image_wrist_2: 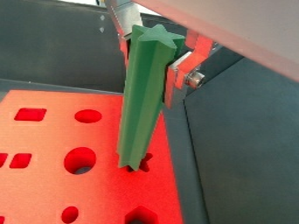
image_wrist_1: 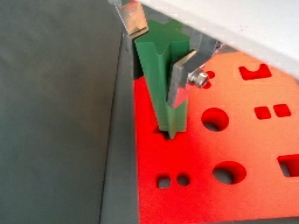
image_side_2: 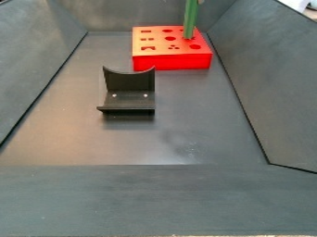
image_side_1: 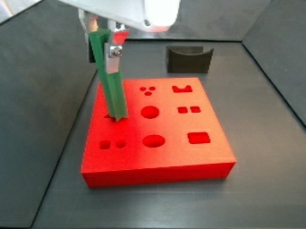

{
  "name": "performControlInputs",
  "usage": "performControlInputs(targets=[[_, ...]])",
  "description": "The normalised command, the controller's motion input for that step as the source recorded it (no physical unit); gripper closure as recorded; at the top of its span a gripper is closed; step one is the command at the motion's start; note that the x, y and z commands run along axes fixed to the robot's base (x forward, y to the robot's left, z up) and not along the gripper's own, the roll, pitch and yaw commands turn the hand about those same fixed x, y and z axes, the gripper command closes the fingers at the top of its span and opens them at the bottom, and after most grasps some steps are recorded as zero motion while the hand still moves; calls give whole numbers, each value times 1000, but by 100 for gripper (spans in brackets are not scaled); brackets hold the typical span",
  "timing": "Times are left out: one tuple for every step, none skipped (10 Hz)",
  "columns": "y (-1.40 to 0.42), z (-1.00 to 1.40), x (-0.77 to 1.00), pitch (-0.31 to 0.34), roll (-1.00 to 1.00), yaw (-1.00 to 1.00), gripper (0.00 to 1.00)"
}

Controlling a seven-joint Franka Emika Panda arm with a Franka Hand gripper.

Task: Pick up the star object. Move up. Place the star object on the fixture. Regrasp the star object. Move to above the board. Insert the star object.
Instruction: Insert the star object.

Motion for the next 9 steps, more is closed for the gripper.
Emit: performControlInputs(targets=[[0, -6, -540, -36, 0, 114, 100], [0, -17, -334, -53, 0, 77, 100], [0, -51, -111, -36, 0, 114, 100], [0, -23, -11, -39, 0, 74, 100], [0, -54, 0, 0, 0, 26, 100], [49, -143, 0, 0, 0, 123, 100], [91, -166, 0, 14, 0, 214, 100], [109, -189, 0, 24, 31, 289, 100], [103, -146, 0, 9, 9, 274, 100]])
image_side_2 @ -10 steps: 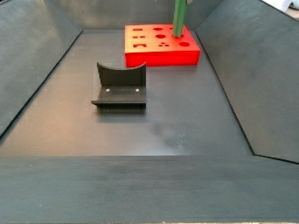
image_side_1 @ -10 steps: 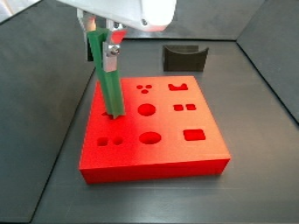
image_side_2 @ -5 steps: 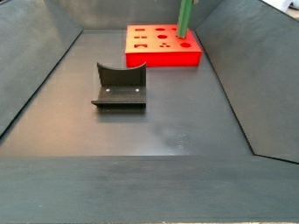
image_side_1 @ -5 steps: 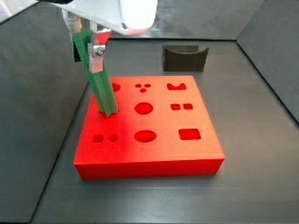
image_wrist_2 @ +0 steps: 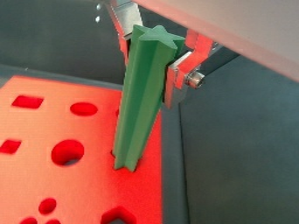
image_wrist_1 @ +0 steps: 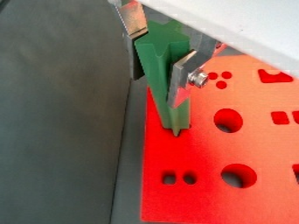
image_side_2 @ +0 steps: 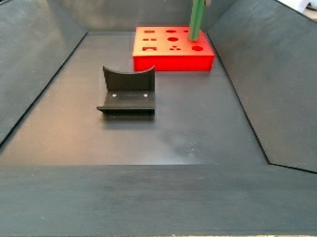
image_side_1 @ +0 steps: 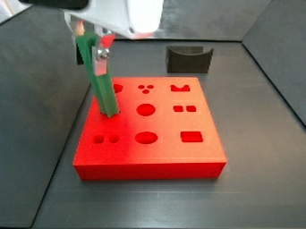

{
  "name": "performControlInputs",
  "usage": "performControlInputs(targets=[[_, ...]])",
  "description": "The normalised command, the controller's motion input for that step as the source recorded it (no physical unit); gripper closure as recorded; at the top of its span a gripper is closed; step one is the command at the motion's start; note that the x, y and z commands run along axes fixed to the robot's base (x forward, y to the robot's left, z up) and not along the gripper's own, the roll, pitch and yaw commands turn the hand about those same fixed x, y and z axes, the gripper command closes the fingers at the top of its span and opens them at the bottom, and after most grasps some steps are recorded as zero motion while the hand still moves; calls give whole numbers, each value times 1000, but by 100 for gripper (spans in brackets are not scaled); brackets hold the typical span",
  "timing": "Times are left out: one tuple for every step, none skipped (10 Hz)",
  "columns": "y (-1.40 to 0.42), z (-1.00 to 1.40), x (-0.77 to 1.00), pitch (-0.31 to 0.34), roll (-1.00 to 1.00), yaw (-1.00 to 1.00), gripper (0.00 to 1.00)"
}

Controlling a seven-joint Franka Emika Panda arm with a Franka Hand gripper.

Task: Pick up the star object. Move up. Place the star object on the fixture. Regrasp the star object. Move to above the board. Insert the star object.
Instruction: Insert the star object.

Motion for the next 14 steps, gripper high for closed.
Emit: performControlInputs(targets=[[37, -89, 0, 1, 0, 163, 100], [0, 0, 0, 0, 0, 49, 100], [0, -194, 0, 0, 0, 40, 100], [54, -814, 440, 43, 1, 0, 100], [129, -857, 469, 51, 0, 0, 100], [0, -886, 306, 0, 0, 0, 100], [0, -937, 274, 0, 0, 0, 100], [0, -903, 463, 73, 93, 0, 100], [34, -863, 740, 56, 64, -129, 100], [86, -737, 737, 163, 64, -154, 100], [106, -226, 437, 131, 0, -89, 100], [0, 0, 0, 0, 4, 0, 100], [0, 0, 0, 0, 0, -9, 100], [0, 0, 0, 0, 0, 0, 100]])
